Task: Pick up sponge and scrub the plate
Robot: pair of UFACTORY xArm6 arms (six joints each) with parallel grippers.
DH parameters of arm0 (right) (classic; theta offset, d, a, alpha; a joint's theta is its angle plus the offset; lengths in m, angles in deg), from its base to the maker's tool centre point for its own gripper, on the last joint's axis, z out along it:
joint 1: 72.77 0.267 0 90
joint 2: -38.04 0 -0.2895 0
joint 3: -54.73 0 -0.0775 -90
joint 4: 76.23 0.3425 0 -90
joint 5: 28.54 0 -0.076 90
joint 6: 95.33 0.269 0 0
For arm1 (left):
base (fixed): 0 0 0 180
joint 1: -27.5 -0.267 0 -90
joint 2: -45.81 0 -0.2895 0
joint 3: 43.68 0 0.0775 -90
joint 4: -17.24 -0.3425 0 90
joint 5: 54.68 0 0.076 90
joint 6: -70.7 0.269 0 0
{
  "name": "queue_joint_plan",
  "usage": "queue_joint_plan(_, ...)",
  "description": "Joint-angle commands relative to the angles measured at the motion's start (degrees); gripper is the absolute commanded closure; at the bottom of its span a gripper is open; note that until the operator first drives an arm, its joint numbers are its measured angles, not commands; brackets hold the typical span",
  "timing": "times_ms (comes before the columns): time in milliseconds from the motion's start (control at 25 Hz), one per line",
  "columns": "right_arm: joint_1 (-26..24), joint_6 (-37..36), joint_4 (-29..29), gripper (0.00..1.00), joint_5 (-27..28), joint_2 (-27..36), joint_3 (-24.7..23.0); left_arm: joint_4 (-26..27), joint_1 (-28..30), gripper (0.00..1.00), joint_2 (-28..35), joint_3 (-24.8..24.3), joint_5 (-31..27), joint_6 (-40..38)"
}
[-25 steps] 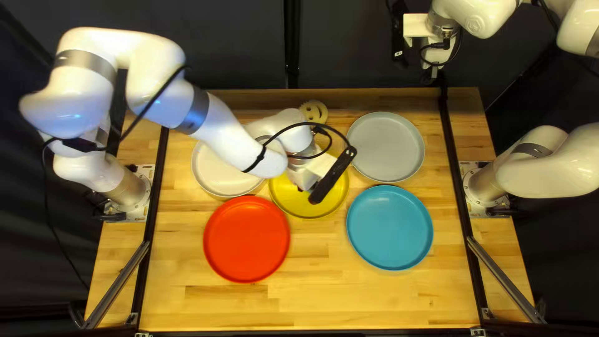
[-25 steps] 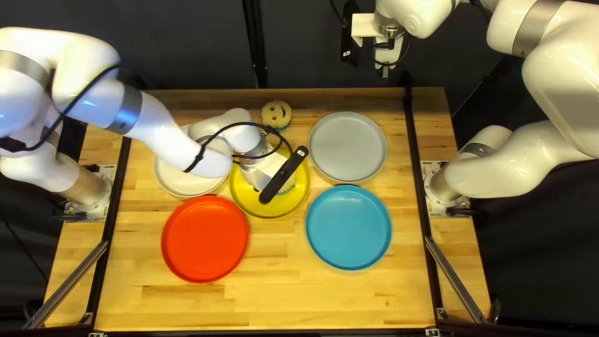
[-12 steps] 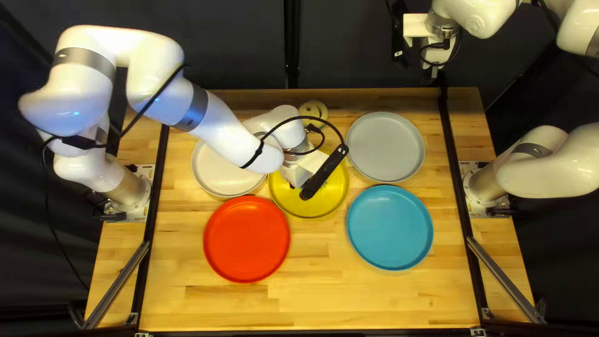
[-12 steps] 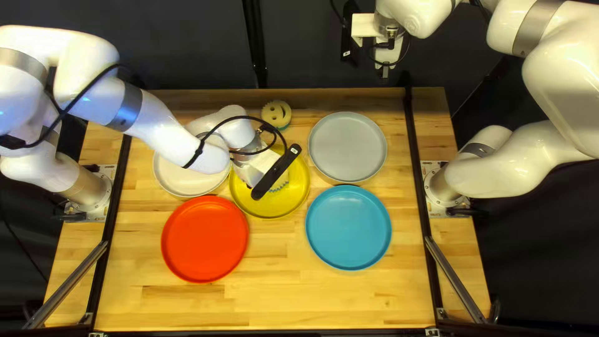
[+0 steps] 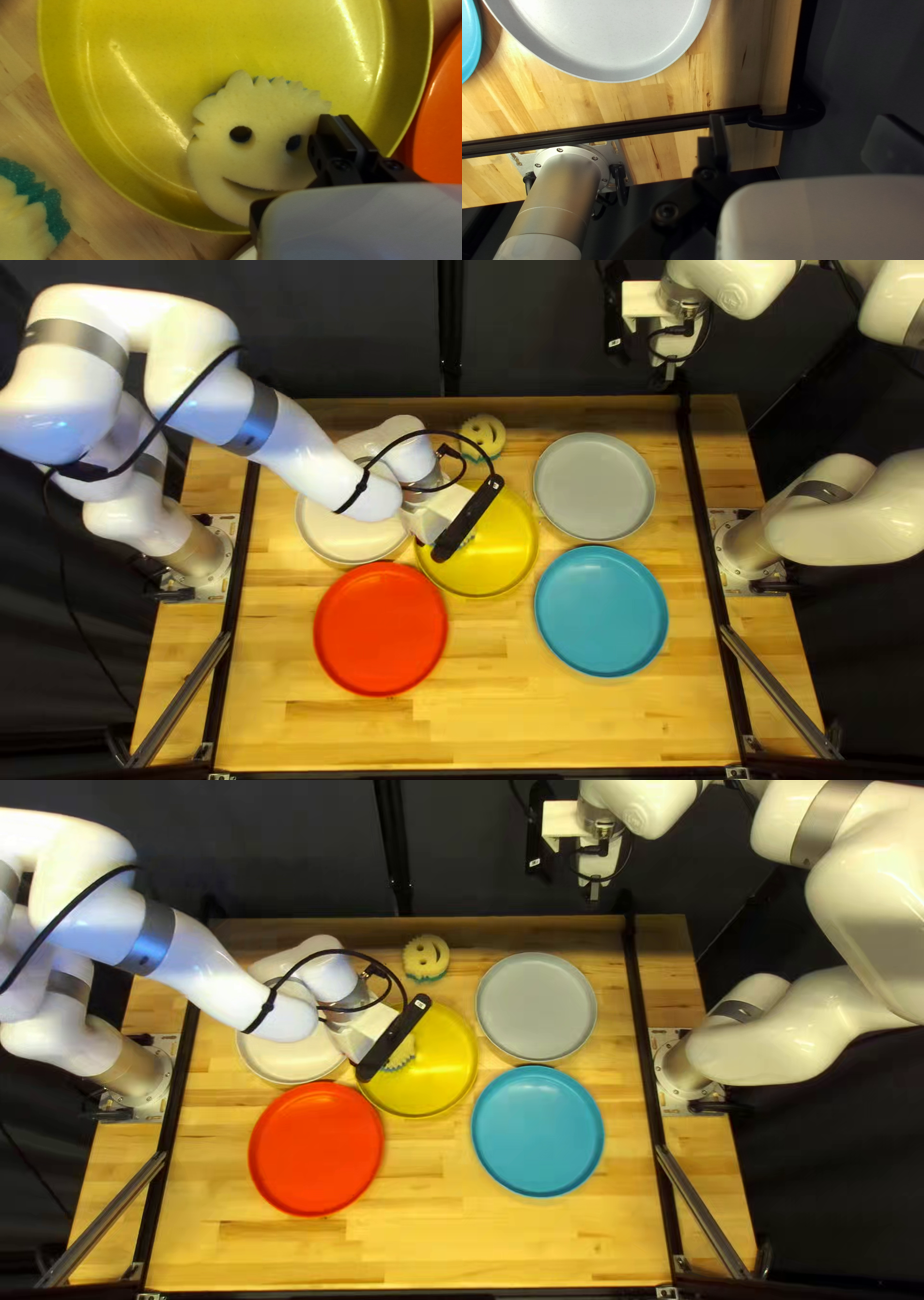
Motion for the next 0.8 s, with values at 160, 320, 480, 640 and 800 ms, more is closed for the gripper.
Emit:
queue_joint_plan(160,0.0,0.0,0.0,0.0,0.0,0.0,0.0,-2.3,-1.6,1.0,-4.8,7.9,-3.4,-0.4)
queue_joint_plan(320,0.0,0.0,0.0,0.0,0.0,0.0,0.0,-2.1,-2.0,1.0,-3.6,5.9,-3.3,0.6)
queue_joint_plan(480,0.0,0.0,0.0,0.0,0.0,0.0,0.0,-0.8,-2.2,1.0,-0.3,0.7,-2.2,1.7)
queue_joint_plan(640,0.0,0.0,0.0,0.0,0.0,0.0,0.0,0.3,-1.5,1.0,3.9,-5.1,-0.8,1.7)
queue_joint_plan(800,0.0,0.0,0.0,0.0,0.0,0.0,0.0,1.0,-1.1,1.0,5.0,-7.2,-0.1,1.5)
